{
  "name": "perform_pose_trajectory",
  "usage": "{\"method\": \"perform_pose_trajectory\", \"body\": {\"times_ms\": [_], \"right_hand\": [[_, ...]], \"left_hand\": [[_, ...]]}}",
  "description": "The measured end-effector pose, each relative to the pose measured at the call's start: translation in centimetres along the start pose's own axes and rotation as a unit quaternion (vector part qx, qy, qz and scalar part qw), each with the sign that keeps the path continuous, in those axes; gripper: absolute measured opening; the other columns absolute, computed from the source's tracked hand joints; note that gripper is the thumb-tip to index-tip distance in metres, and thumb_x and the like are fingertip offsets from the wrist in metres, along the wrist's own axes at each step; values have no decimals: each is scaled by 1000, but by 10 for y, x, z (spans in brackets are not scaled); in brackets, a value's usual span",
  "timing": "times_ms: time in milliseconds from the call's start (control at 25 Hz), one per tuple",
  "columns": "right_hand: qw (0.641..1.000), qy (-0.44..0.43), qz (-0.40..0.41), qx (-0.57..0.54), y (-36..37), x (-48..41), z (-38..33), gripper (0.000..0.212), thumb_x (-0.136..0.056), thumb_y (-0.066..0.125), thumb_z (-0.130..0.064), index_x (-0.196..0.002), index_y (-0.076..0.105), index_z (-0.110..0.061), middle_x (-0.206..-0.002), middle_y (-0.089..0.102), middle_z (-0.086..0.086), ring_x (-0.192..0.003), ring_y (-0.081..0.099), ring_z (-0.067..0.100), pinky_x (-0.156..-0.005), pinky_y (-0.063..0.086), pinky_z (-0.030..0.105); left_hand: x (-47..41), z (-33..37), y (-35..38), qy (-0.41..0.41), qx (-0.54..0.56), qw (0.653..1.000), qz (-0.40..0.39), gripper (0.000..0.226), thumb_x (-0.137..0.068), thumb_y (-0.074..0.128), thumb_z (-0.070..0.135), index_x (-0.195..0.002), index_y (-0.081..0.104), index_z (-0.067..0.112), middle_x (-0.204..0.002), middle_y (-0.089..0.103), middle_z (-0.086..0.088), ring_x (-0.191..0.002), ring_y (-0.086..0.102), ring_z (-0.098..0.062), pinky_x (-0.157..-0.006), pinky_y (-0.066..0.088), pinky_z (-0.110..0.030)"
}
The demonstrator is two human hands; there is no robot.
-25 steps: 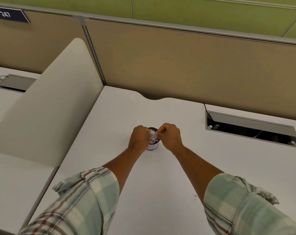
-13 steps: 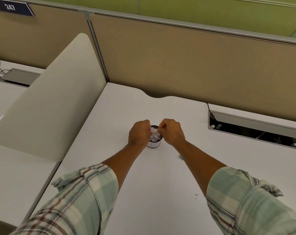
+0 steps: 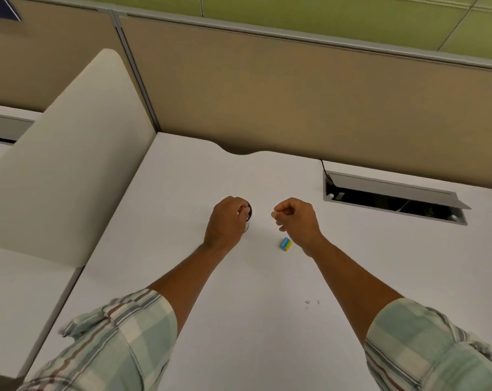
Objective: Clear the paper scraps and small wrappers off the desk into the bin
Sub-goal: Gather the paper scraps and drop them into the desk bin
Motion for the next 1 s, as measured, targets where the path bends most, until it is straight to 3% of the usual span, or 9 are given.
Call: {"method": "perform_pose_trajectory", "body": {"times_ms": [120, 320, 400, 520, 600, 840, 1000], "right_hand": [[999, 41, 14, 6, -44, 24, 48, 4, -85, 73, -9, -87, 71, -11, -79, 74, 6, -66, 69, 15, -61, 60, 27], [992, 108, 41, 60, -106, 67, 134, 6, -83, 71, -8, -82, 71, -14, -79, 73, 7, -66, 70, 22, -64, 61, 33], [987, 114, 10, 113, -110, 84, 165, 9, -83, 71, -9, -78, 70, -17, -76, 71, 2, -68, 69, 22, -65, 60, 31], [975, 107, -45, 188, -100, 108, 201, 10, -84, 70, -11, -79, 70, -20, -79, 69, -6, -76, 64, 14, -66, 48, 19], [971, 102, -70, 206, -92, 118, 218, 6, -83, 70, -14, -85, 72, -19, -87, 70, -2, -82, 63, 16, -70, 49, 23], [961, 44, -101, 253, -64, 113, 225, 21, -89, 70, -27, -109, 67, -20, -100, 61, 0, -93, 58, 17, -79, 46, 26], [952, 24, -113, 283, -57, 106, 226, 17, -93, 65, -24, -108, 67, -18, -102, 59, 2, -93, 58, 19, -78, 47, 26]], "left_hand": [[29, 19, 30, 35, 40, 998, -24, 8, -92, 64, 15, -92, 71, 11, -89, 70, -2, -82, 63, -16, -79, 55, -32], [92, 26, 106, -16, 39, 992, -118, 10, -87, 73, 18, -96, 72, 13, -90, 68, -2, -78, 62, -15, -77, 55, -34], [118, 25, 140, -57, 18, 982, -181, 19, -85, 77, 22, -103, 72, 15, -97, 67, -1, -83, 61, -13, -81, 54, -28], [154, 31, 179, -69, -4, 963, -259, 31, -82, 80, 27, -110, 70, 18, -104, 67, 0, -89, 59, -10, -86, 54, -27], [171, 37, 197, -71, -15, 954, -291, 36, -80, 83, 28, -112, 69, 19, -106, 66, 1, -89, 58, -9, -86, 54, -24], [188, 46, 217, -101, -22, 956, -274, 39, -76, 87, 25, -111, 69, 20, -98, 58, 7, -86, 57, -8, -74, 43, -12], [187, 46, 220, -113, -30, 963, -245, 36, -79, 84, 22, -112, 73, 15, -106, 68, -1, -86, 59, -7, -81, 46, -14]]}}
Point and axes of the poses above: each hand's wrist, its own x-axis away from the middle knuckle, its own y-axis out of the palm, z = x × y, the point moved 9 cm from there along -x, towards the middle knuckle
